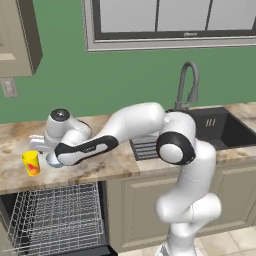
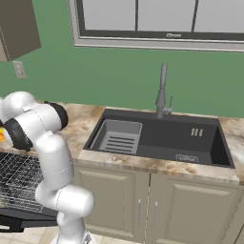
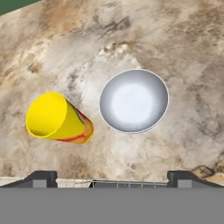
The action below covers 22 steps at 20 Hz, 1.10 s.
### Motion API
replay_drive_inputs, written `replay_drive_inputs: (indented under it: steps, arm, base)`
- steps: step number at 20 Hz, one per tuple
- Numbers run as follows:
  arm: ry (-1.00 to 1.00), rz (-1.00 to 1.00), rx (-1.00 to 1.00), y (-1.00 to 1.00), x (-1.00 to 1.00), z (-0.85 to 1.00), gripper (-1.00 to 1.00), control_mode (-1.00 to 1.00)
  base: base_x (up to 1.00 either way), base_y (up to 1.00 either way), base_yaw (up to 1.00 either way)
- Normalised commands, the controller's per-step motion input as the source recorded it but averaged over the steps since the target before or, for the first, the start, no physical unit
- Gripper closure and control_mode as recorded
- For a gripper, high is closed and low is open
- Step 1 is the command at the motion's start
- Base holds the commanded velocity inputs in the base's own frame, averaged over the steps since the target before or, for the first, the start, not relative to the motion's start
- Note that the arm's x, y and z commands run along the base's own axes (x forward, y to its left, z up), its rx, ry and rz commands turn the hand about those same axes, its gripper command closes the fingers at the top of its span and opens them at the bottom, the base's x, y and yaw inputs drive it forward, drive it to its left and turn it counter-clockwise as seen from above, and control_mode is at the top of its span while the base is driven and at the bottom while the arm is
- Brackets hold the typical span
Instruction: Pick up the cup and bowl from the counter, place them in the dishwasher, and close the dishwasher door.
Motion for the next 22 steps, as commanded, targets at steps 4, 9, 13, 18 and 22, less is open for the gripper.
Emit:
replay_drive_inputs:
  steps: [4,9,13,18,22]
  arm:
    - [0.00,0.00,0.00,0.28,0.17,-0.15,-1.00,-1.00]
    - [0.00,0.00,0.00,0.31,0.17,-0.07,-1.00,-1.00]
    - [0.00,0.00,0.00,0.23,0.15,-0.05,-1.00,-1.00]
    - [0.00,0.00,0.00,0.06,0.20,-0.07,-1.00,-1.00]
    - [0.00,0.00,0.00,0.00,0.27,-0.13,-1.00,-1.00]
  base:
    - [0.00,0.00,0.00]
    - [0.00,0.00,0.00]
    - [0.00,0.00,0.00]
    - [0.00,0.00,0.00]
    - [0.00,0.00,0.00]
